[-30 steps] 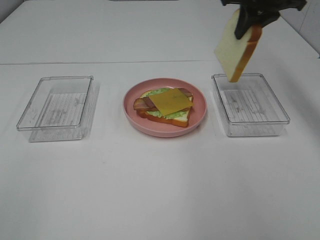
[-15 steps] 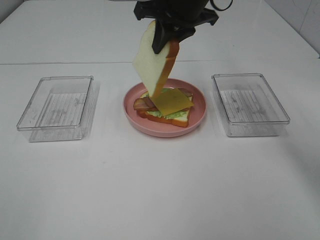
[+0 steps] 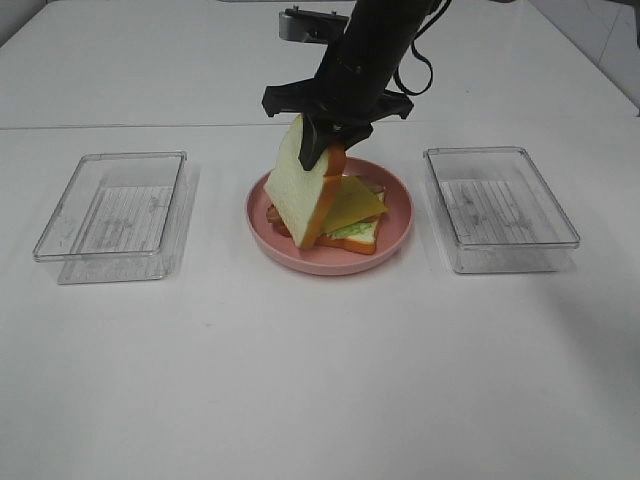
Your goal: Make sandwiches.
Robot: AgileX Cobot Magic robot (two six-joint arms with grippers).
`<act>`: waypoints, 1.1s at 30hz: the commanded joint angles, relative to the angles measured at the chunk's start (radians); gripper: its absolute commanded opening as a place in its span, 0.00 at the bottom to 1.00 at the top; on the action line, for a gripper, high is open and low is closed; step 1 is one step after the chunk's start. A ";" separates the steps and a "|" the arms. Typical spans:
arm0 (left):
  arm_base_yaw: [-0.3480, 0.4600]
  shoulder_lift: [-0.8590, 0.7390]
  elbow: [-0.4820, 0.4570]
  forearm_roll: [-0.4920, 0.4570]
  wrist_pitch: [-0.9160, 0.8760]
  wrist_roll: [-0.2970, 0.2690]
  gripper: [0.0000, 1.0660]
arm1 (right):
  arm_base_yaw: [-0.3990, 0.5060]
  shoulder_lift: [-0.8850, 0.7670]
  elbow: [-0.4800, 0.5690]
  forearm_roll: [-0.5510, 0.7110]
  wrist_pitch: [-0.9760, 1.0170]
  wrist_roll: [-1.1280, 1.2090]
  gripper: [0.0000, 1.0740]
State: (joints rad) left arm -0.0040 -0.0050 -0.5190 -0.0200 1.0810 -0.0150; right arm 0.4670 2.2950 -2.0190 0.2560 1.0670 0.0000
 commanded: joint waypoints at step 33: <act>0.002 -0.014 0.002 -0.004 -0.007 -0.004 0.88 | -0.002 -0.055 0.001 -0.400 0.077 0.044 0.92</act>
State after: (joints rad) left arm -0.0040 -0.0050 -0.5190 -0.0200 1.0810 -0.0150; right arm 0.4670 2.2790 -2.0210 -0.1350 1.1120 0.0490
